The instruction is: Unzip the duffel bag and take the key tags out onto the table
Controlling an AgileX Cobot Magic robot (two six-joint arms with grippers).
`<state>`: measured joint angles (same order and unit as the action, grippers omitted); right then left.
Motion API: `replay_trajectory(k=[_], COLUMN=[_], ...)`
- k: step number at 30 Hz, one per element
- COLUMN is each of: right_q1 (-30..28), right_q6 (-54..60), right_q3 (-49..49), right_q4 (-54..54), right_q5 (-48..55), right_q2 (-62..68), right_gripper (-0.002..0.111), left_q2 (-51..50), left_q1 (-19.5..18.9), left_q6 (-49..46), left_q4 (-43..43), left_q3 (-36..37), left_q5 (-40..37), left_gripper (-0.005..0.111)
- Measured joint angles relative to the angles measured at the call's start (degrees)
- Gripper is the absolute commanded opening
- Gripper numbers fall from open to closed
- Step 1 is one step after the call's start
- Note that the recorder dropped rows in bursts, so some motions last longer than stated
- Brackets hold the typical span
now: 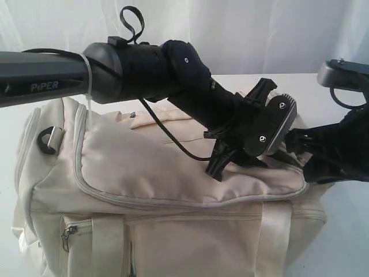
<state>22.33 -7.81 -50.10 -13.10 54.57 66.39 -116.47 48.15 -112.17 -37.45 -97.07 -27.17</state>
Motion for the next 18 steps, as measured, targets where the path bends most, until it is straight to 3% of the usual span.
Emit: replay_trajectory(k=[1,3,6,18], right_q1=[0.00,0.00,0.00,0.00], right_q6=[0.00,0.00,0.00,-0.04], right_q3=[0.00,0.00,0.00,0.00], right_q4=[0.00,0.00,0.00,0.00], right_q5=[-0.11,-0.15,-0.15,-1.61], right_q2=[0.00,0.00,0.00,0.00], right_gripper=[0.000,0.000,0.000,0.000], left_q2=[-0.40,-0.78,-0.86,-0.86], left_q1=[0.00,0.00,0.00,0.76], left_q6=[0.00,0.00,0.00,0.00], left_q4=[-0.14,-0.26,-0.36,-0.17], left_q3=[0.00,-0.19,-0.19,-0.19], left_q5=[0.10,0.25,0.81,9.75], left_gripper=[0.053,0.035,0.000,0.000])
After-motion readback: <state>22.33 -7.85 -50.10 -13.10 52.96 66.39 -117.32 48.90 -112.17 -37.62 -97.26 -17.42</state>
